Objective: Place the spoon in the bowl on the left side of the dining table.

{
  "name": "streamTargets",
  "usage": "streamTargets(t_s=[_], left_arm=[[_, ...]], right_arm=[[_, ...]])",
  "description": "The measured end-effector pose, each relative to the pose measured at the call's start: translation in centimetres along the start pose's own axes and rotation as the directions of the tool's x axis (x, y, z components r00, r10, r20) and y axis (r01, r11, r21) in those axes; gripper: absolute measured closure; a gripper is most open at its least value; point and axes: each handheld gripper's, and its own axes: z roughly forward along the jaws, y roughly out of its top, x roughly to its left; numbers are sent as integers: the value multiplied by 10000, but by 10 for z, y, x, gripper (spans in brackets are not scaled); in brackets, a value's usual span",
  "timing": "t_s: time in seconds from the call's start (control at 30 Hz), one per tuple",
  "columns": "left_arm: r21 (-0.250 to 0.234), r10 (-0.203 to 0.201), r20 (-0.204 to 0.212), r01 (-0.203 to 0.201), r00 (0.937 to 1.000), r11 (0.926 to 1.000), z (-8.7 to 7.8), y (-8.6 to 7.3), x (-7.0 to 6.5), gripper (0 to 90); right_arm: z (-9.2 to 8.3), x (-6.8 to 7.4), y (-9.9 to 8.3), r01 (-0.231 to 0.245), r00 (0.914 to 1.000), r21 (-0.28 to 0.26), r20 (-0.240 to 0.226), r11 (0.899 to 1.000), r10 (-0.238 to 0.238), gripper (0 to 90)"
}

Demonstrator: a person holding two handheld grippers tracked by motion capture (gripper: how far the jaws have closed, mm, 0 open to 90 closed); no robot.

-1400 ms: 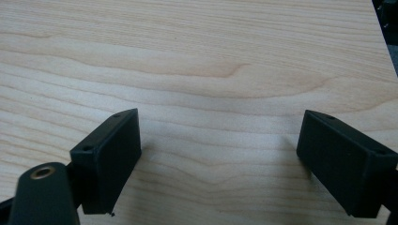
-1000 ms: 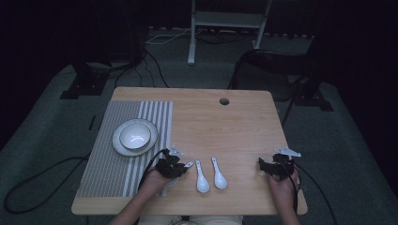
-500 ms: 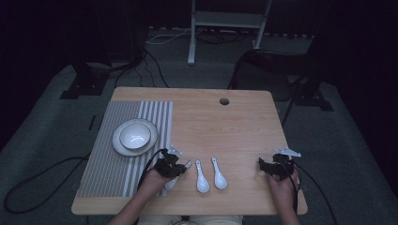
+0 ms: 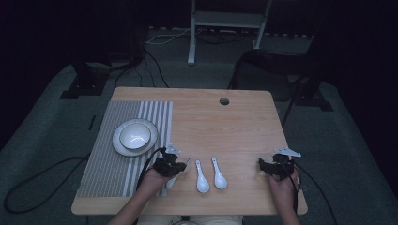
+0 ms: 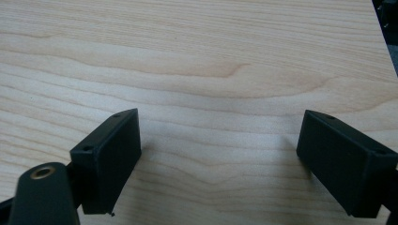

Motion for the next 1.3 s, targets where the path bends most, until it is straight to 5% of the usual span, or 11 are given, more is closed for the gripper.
streamTargets(t_s=[0.87,1.3], left_arm=[[-1540,-295,-279,249,9992,9878,-40,12,5,855],[-2573,-750,-641,561,9951,9647,-73,19,27,855]], right_arm=[[0,0,0,-2,10000,0,0,10000,2,134],[0,0,0,2,10000,-12,-3,10000,-2,134]])
